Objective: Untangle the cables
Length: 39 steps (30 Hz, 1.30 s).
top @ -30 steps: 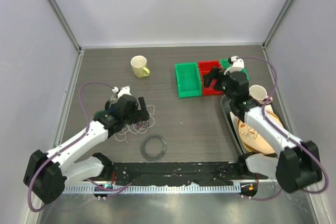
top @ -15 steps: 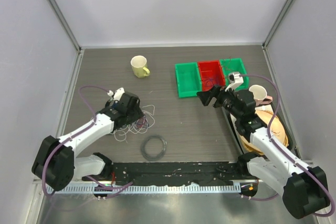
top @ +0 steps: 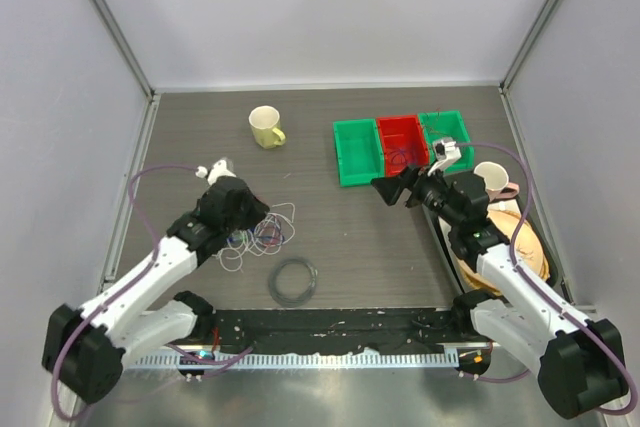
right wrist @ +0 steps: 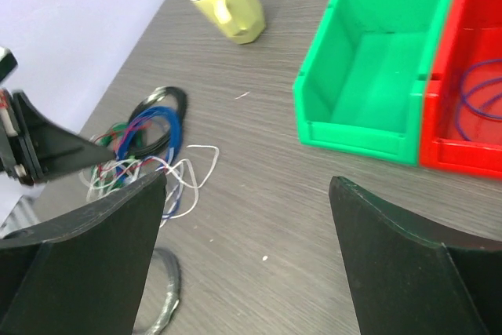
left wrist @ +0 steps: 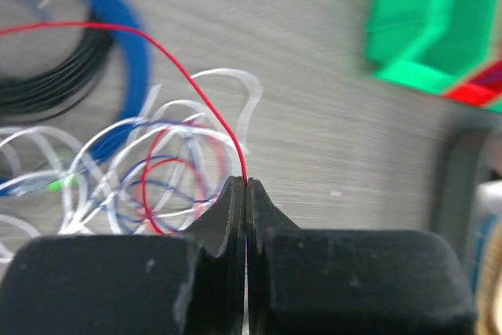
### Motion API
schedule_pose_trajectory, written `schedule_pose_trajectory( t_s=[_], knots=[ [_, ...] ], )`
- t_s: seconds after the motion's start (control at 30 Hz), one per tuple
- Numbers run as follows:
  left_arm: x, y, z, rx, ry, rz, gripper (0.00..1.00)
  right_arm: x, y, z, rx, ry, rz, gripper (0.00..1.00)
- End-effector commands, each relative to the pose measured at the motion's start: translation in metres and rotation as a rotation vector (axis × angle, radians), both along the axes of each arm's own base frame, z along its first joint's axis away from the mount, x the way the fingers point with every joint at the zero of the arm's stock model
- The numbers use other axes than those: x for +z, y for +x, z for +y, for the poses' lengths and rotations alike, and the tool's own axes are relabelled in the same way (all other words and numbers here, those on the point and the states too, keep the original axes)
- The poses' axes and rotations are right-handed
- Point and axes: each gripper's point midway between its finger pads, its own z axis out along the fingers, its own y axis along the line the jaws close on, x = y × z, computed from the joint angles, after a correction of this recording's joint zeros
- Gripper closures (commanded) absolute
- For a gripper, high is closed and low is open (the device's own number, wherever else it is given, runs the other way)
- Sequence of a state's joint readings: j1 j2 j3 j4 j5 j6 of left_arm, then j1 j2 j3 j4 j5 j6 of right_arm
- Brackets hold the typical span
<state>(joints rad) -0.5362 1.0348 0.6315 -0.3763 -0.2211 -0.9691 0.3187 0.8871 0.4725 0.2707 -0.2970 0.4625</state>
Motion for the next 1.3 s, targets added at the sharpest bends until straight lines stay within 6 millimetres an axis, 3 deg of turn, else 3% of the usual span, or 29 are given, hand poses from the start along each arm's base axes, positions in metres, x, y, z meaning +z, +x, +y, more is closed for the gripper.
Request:
schedule_pose_trajectory(
  t_s=[0.0, 0.2, 0.3, 0.37, 0.4, 0.43, 0.5, 0.53, 0.63, 0.73, 0.83, 1.07, 1.2, 1.27],
  knots=[
    [0.091, 0.009, -0.034, -0.174, -0.186, -0.304, 1.0, 0.035, -0.023, 0.025, 0.191, 0.075, -0.131, 0.09],
    [0.152, 0.005, -0.046, -0.278, -0.235, -0.453, 1.0, 0.045, -0.033, 0.032, 0.261, 0.087, -0.198, 0.09],
    [0.195, -0.003, -0.083, -0.488, -0.332, -0.531, 1.0, 0.049, -0.048, 0.047, 0.365, 0.09, -0.24, 0.1],
    [0.219, -0.012, -0.105, -0.616, -0.405, -0.56, 1.0, 0.048, -0.068, 0.066, 0.483, 0.076, -0.268, 0.1],
    [0.242, -0.016, -0.113, -0.66, -0.432, -0.6, 1.0, 0.047, -0.073, 0.07, 0.505, 0.06, -0.287, 0.1],
    [0.243, -0.016, -0.123, -0.705, -0.448, -0.582, 1.0, 0.045, -0.076, 0.076, 0.516, 0.02, -0.331, 0.1],
    [0.267, -0.024, -0.136, -0.787, -0.483, -0.626, 1.0, 0.04, -0.088, 0.089, 0.552, -0.024, -0.352, 0.1],
    [0.284, -0.025, -0.144, -0.822, -0.506, -0.656, 1.0, 0.044, -0.084, 0.091, 0.528, -0.049, -0.383, 0.1],
    [0.309, -0.044, -0.162, -0.951, -0.563, -0.686, 1.0, 0.054, -0.083, 0.095, 0.504, -0.049, -0.418, 0.1],
    [0.323, -0.06, -0.17, -1.039, -0.619, -0.713, 1.0, 0.064, -0.074, 0.09, 0.436, -0.041, -0.437, 0.11],
    [0.323, -0.067, -0.169, -1.066, -0.629, -0.713, 1.0, 0.072, -0.07, 0.082, 0.378, -0.042, -0.46, 0.11],
    [0.308, -0.077, -0.169, -1.123, -0.631, -0.706, 1.0, 0.103, -0.085, 0.072, 0.374, -0.023, -0.581, 0.1],
    [0.301, -0.081, -0.168, -1.14, -0.636, -0.704, 1.0, 0.126, -0.092, 0.077, 0.419, -0.006, -0.647, 0.1],
    [0.3, -0.086, -0.168, -1.166, -0.645, -0.71, 1.0, 0.128, -0.098, 0.086, 0.492, -0.019, -0.674, 0.1]
  ],
)
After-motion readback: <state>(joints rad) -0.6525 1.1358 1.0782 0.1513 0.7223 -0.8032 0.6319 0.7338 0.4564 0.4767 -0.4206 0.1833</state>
